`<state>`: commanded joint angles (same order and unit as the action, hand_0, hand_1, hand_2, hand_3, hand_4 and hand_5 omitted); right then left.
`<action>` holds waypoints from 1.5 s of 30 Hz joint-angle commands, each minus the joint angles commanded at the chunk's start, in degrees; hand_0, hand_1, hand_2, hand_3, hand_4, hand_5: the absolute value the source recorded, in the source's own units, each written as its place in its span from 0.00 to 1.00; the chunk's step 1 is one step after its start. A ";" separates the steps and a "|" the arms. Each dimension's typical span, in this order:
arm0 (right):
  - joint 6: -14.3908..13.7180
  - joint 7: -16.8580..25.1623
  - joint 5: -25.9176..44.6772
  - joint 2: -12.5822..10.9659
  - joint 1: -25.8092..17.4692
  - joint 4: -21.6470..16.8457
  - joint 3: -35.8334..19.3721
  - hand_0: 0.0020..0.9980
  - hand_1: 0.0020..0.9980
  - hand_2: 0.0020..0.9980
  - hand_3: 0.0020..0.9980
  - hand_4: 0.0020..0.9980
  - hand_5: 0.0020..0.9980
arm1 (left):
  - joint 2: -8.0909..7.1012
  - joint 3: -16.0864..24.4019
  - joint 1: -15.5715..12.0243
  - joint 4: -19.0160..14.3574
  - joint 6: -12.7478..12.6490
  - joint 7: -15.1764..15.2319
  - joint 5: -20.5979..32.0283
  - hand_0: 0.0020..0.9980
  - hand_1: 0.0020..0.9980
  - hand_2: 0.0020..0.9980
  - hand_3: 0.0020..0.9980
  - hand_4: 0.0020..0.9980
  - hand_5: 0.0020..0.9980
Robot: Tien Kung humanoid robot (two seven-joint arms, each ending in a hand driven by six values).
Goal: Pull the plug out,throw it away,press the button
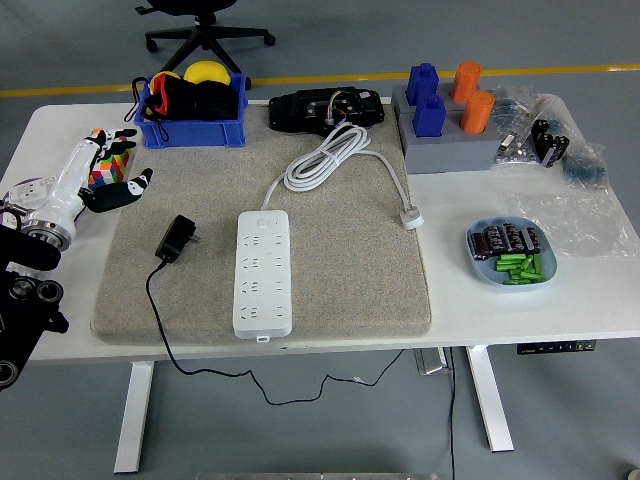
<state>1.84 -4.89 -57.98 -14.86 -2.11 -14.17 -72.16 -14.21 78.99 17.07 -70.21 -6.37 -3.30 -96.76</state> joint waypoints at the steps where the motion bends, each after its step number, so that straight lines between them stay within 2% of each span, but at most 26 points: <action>1: 0.00 0.00 -0.01 0.00 -0.01 -0.02 -0.02 0.73 0.68 0.66 0.64 0.74 0.59 | 0.00 -0.02 -0.01 -0.03 0.06 0.04 0.32 0.85 0.81 0.77 0.82 0.68 0.11; 31: -0.02 0.02 -0.13 0.21 -0.01 0.04 -0.07 0.73 0.68 0.66 0.64 0.74 0.59 | 0.05 1.09 -0.12 -1.12 -0.22 0.15 -0.60 0.84 0.79 0.76 0.81 0.67 0.12; 37: 0.02 0.03 0.59 -0.74 2.28 0.16 1.98 0.73 0.68 0.66 0.64 0.74 0.59 | -0.64 0.98 1.98 -0.65 -0.24 0.41 -0.37 0.84 0.79 0.75 0.81 0.67 0.12; 45: -0.05 0.10 0.23 -1.01 0.39 0.01 1.45 0.73 0.68 0.66 0.64 0.74 0.59 | -0.40 0.59 0.28 -1.20 -0.25 0.39 -0.42 0.83 0.79 0.75 0.81 0.67 0.12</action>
<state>1.79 -4.79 -57.74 -15.87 -1.72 -14.16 -70.70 -14.61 79.58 17.35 -71.41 -6.62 -2.91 -97.18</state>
